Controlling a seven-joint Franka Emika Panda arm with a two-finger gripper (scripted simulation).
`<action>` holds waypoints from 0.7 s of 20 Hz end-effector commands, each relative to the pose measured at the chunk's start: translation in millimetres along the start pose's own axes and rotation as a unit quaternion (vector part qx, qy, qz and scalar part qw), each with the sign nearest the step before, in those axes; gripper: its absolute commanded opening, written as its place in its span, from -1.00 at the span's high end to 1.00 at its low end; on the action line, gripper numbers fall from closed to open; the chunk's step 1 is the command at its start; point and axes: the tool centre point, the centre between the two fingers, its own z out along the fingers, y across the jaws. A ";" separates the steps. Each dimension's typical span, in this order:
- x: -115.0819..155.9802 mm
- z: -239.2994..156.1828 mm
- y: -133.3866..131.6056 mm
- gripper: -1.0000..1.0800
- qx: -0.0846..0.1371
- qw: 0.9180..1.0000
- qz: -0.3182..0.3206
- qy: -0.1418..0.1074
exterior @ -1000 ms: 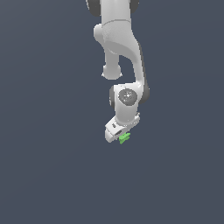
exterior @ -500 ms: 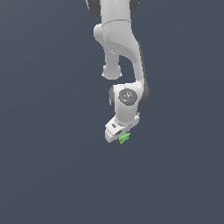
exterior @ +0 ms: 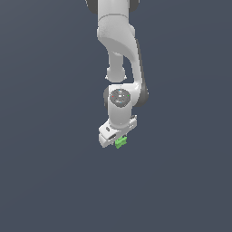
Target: Pick up the object and move it to a goal position.
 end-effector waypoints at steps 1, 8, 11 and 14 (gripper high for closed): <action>-10.5 -10.1 20.4 1.00 0.000 1.000 0.001 0.000; -43.9 -43.6 88.7 1.00 0.000 1.000 0.000 0.000; -55.0 -55.4 112.9 1.00 0.000 1.000 0.000 0.000; -62.9 -64.0 131.0 1.00 0.000 1.000 0.000 0.000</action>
